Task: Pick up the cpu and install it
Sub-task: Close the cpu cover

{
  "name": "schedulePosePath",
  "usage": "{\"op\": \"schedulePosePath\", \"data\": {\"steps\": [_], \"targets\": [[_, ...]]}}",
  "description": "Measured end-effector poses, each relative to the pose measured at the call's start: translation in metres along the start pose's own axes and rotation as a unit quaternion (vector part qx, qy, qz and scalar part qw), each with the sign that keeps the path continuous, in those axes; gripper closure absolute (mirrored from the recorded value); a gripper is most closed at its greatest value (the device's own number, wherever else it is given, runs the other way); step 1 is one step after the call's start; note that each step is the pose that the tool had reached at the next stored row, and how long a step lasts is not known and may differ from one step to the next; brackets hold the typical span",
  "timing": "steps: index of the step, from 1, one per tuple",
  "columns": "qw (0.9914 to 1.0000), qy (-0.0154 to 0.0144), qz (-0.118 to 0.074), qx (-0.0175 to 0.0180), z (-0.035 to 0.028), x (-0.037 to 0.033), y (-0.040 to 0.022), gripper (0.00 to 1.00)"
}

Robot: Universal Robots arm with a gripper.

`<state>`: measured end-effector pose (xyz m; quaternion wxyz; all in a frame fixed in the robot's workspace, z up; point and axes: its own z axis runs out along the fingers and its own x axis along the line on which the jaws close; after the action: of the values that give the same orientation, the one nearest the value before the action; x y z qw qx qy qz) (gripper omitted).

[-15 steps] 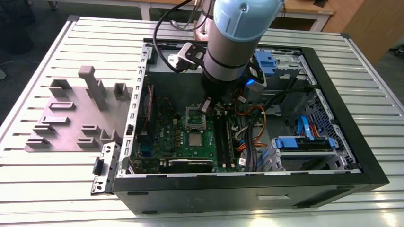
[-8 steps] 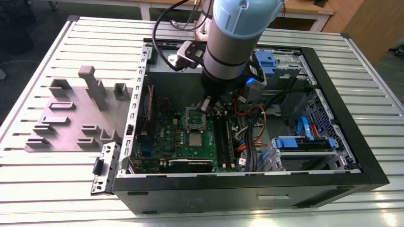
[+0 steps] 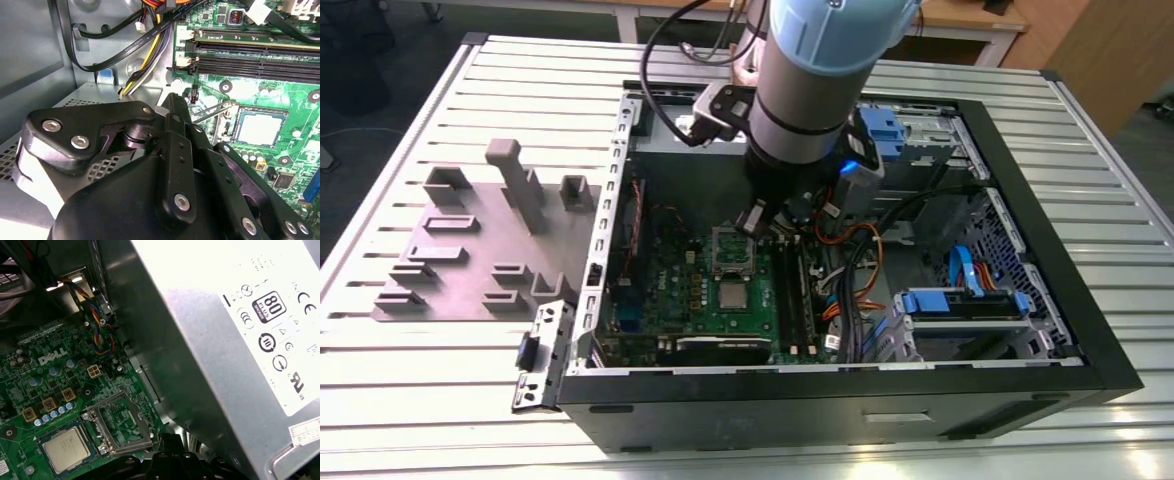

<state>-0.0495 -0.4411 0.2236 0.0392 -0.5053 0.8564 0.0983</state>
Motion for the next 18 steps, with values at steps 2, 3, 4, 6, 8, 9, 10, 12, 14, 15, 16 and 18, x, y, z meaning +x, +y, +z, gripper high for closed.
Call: {"op": "schedulePosePath", "data": {"steps": [2, 3, 4, 6, 8, 9, 10, 12, 14, 15, 16, 18], "targets": [[1.0, 0.0, 0.0, 0.0, -0.0012, -0.0001, 0.0004, 0.89], [1.0, 0.0, 0.0, 0.0, -0.0017, -0.0001, 0.0005, 0.89], [1.0, 0.0, 0.0, 0.0, -0.0023, -0.0002, 0.0007, 0.89], [1.0, -0.0001, 0.0, 0.0, -0.0031, -0.0002, 0.0011, 0.89], [1.0, 0.0, 0.0, 0.0, -0.0039, -0.0001, 0.0016, 0.89], [1.0, 0.0, 0.0, 0.0, -0.0042, -0.0001, 0.0018, 0.89], [1.0, -0.0001, 0.0, 0.0, -0.0045, 0.0, 0.002, 0.89], [1.0, -0.0001, 0.0, 0.0, -0.0048, 0.0003, 0.0026, 0.89], [1.0, 0.0, 0.0, -0.0001, -0.0052, 0.0004, 0.0031, 0.89], [1.0, 0.0001, -0.001, -0.0001, -0.0054, 0.0005, 0.0033, 0.89], [1.0, 0.0001, -0.001, -0.0002, -0.0056, 0.0005, 0.0034, 0.89], [1.0, 0.0002, -0.002, -0.0003, -0.0061, 0.0005, 0.0037, 0.89]]}}
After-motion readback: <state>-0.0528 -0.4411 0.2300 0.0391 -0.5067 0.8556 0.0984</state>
